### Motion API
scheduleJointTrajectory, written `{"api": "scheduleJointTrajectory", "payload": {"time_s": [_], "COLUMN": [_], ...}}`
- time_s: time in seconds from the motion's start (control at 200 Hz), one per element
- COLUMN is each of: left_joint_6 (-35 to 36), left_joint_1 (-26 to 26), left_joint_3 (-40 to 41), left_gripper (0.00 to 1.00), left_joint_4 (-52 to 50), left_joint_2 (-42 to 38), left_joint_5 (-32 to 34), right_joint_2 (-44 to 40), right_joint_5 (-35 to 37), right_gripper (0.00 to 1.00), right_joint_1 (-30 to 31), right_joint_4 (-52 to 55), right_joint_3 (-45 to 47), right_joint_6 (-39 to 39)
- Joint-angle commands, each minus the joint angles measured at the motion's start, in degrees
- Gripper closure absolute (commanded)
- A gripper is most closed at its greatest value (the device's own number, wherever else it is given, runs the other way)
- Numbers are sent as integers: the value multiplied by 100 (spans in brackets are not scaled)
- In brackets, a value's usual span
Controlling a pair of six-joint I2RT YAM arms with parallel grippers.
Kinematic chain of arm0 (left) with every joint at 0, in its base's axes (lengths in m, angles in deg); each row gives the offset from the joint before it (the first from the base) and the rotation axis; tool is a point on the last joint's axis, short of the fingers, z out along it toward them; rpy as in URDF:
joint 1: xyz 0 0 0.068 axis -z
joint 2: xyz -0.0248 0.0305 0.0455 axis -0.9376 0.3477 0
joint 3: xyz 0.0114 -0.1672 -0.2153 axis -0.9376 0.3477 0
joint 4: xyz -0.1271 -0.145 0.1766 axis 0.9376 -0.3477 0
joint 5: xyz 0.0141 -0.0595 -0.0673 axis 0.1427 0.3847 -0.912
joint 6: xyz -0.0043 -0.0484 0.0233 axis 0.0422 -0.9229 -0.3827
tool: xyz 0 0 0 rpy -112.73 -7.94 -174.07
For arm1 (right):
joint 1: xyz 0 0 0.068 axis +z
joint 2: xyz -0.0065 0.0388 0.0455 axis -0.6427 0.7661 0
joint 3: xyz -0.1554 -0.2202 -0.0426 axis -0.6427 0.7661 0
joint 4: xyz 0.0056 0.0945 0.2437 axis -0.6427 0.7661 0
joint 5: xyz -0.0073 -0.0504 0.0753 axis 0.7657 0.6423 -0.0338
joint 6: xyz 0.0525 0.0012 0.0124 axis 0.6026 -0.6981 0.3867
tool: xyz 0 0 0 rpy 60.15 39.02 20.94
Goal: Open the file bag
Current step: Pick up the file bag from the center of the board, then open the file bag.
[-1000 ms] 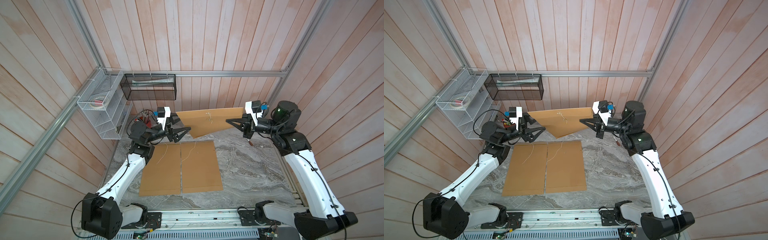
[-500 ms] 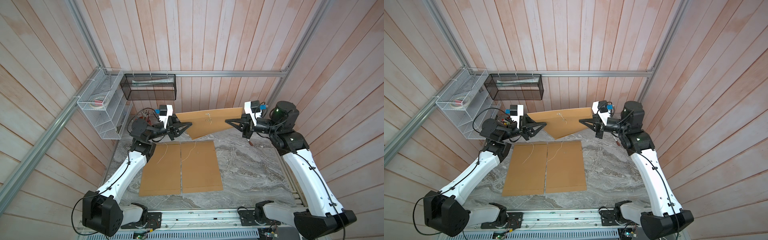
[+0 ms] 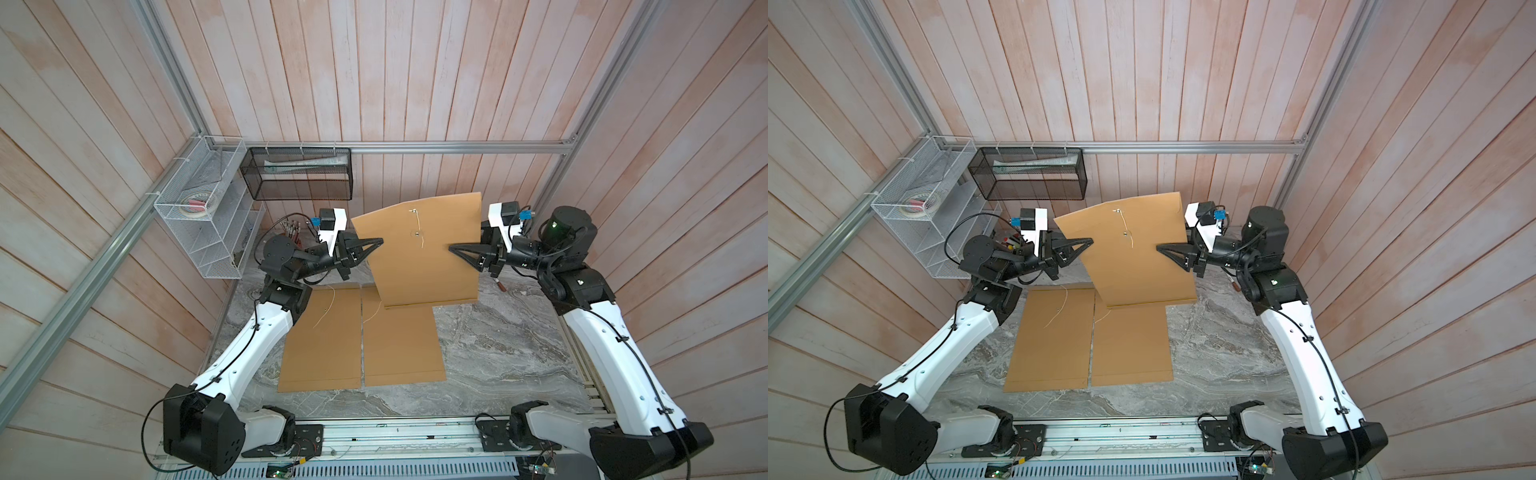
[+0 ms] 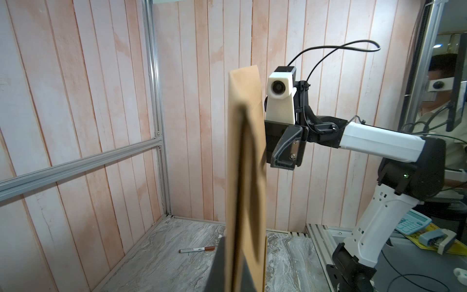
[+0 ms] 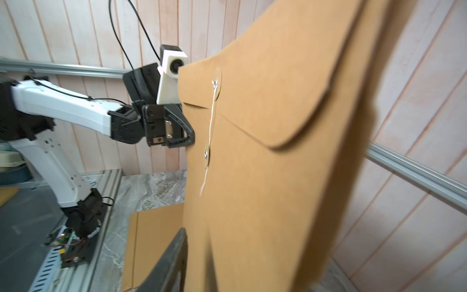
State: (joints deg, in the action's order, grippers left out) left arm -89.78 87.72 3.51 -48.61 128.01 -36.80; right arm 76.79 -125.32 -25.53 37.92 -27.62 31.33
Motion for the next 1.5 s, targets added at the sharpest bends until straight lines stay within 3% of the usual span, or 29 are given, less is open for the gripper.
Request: {"api": "scheduleJointTrajectory", "payload": {"time_s": [0.0, 0.245, 0.41, 0.505, 0.67, 0.785, 1.045, 1.496], "left_joint_6": [430, 1096, 1244, 1175, 1207, 1283, 1282, 1282], "left_joint_1": [13, 4, 12, 21, 168, 406, 652, 826], "left_joint_3": [-68, -74, -16, 60, 13, -39, 40, 14], "left_gripper": [100, 100, 100, 100, 100, 100, 100, 100], "left_joint_4": [-446, -1472, -1788, -1737, -1775, -1911, -1927, -1885], "left_joint_2": [-359, -869, -1066, -1122, -1083, -1055, -1089, -977], "left_joint_5": [378, 901, 1366, 1579, 1665, 1749, 1752, 1671], "right_joint_2": [-357, -1007, -1108, -1110, -904, -636, -226, -44], "right_joint_5": [800, 2388, 2742, 3315, 4088, 4607, 4482, 3975], "right_gripper": [47, 41, 43, 47, 64, 68, 69, 69], "right_joint_1": [-13, -13, 137, 536, 1533, 2163, 2298, 2312], "right_joint_4": [-488, -655, -641, -681, -1331, -1862, -2573, -2846], "right_joint_3": [375, 1088, 1161, 1193, 1318, 1326, 1344, 1355], "right_joint_6": [466, 740, 953, 963, 1137, 1129, 1268, 1323]}}
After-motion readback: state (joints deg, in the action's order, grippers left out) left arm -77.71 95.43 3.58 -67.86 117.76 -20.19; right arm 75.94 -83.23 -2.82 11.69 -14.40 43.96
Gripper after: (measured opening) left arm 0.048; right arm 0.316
